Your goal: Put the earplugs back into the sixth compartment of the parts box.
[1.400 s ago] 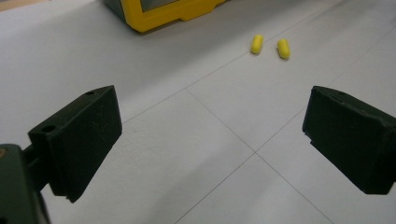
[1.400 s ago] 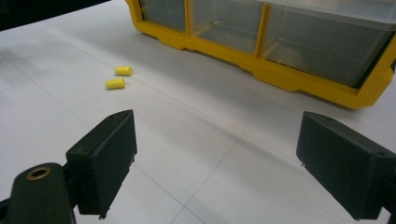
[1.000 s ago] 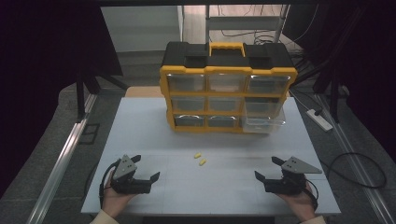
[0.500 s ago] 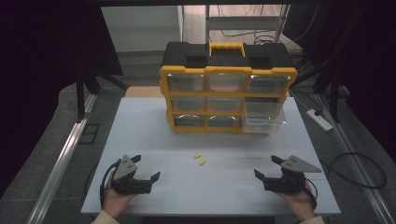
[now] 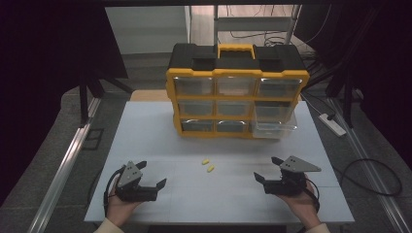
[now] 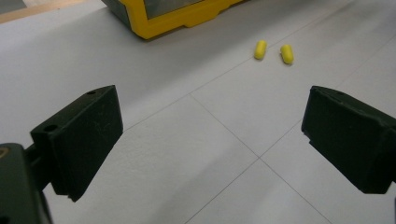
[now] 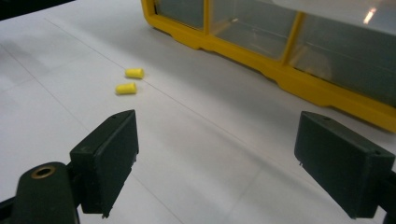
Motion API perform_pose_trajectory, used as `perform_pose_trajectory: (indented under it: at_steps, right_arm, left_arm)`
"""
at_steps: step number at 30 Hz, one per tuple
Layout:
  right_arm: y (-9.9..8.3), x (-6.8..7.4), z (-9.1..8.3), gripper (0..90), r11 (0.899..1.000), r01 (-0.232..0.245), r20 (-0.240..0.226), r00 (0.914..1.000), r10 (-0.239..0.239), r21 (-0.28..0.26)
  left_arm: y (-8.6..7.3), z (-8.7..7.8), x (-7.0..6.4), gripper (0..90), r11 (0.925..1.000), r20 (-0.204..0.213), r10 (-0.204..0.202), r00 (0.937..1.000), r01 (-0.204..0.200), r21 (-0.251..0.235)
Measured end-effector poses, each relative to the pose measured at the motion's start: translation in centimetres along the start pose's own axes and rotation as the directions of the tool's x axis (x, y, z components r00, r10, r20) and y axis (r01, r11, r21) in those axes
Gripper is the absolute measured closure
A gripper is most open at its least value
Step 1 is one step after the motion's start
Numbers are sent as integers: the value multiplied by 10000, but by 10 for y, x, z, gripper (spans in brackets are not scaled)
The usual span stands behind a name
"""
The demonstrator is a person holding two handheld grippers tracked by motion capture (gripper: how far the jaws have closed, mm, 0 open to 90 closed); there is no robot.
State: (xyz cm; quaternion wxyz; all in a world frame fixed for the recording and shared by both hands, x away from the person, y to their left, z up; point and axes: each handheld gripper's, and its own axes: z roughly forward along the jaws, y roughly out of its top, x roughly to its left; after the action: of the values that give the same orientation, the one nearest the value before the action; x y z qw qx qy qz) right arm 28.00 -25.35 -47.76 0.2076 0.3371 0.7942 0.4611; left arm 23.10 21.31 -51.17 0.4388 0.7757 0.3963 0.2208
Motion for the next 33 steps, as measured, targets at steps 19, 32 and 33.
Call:
perform_pose_trajectory:
  at_steps: [19, 32, 33]
  right_arm:
    - [28, 32, 43, 150, 9964, 732, -756, 9947, -699, 419]
    - [38, 49, 65, 155, 9918, 1081, -1032, 9895, -1007, 682]
    - [39, 50, 67, 155, 9916, 1092, -1070, 9891, -1014, 694]
  left_arm:
    - [0, 3, -1, 54, 9999, 57, 65, 10000, -66, 109]
    - [0, 5, -1, 55, 9999, 103, 67, 9999, -68, 154]
    - [0, 5, -1, 55, 9999, 102, 68, 9999, -70, 155]
